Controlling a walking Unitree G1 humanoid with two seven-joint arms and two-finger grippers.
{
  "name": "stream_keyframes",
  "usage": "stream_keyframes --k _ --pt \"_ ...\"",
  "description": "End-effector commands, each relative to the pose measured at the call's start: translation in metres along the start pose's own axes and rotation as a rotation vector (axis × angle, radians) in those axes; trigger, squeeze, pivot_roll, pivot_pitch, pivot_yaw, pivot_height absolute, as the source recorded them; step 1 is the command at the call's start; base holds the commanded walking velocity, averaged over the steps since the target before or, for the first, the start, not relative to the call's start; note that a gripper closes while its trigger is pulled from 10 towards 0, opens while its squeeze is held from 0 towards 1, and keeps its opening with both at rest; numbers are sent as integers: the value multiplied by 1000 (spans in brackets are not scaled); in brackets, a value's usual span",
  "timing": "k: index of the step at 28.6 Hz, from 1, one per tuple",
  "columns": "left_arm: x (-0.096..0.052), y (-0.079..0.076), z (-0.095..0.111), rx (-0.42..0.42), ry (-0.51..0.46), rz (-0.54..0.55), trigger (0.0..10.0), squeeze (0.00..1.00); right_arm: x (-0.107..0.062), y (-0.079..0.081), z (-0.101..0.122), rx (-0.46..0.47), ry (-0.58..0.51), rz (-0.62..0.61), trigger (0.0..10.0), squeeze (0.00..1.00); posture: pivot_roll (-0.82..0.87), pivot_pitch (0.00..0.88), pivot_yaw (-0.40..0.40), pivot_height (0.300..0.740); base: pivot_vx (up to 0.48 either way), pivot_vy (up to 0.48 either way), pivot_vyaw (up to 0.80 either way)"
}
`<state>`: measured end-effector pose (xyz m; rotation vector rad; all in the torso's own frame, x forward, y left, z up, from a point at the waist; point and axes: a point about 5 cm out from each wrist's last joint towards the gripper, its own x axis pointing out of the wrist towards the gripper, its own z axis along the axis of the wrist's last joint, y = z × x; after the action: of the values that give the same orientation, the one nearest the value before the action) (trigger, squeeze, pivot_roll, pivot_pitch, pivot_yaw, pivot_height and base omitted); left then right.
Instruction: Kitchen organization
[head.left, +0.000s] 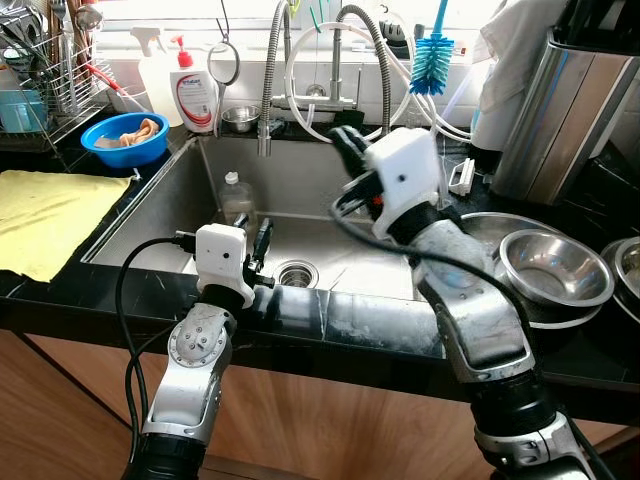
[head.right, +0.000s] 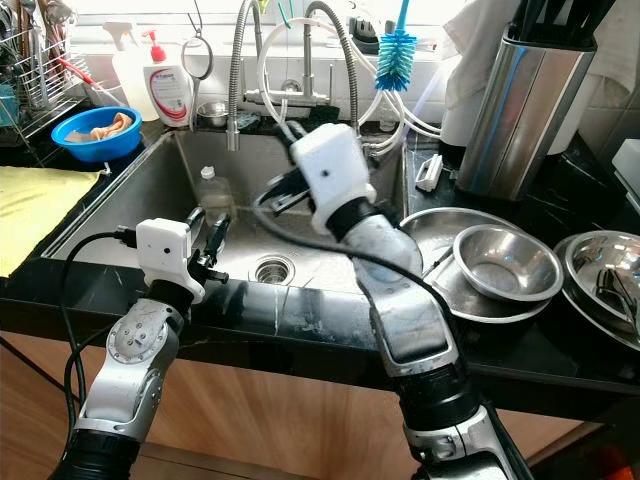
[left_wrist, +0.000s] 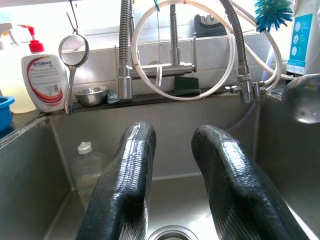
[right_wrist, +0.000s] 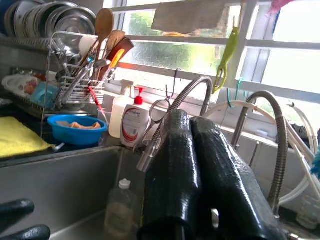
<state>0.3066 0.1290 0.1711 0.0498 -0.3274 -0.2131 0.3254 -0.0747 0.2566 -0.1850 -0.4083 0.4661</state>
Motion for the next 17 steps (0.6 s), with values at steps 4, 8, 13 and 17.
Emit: stream_keyframes --k 4,8,13,17 --pt "-1 1 2 3 -11 -10 10000 0 0 -5 -11 108 37 -70 10000 0 -75 0 39 740 0 0 0" --pt "-1 3 4 6 -13 -7 10000 0 1 -6 -16 97 69 -87 10000 0 -72 0 44 740 0 0 0" --pt "-4 4 5 14 -9 -5 10000 0 -1 -5 -24 113 117 -98 10000 0 -63 6 44 740 0 0 0" --pt "-6 5 3 19 1 -5 10000 0 -2 -7 -33 106 164 -102 10000 0 -64 18 48 740 0 0 0"
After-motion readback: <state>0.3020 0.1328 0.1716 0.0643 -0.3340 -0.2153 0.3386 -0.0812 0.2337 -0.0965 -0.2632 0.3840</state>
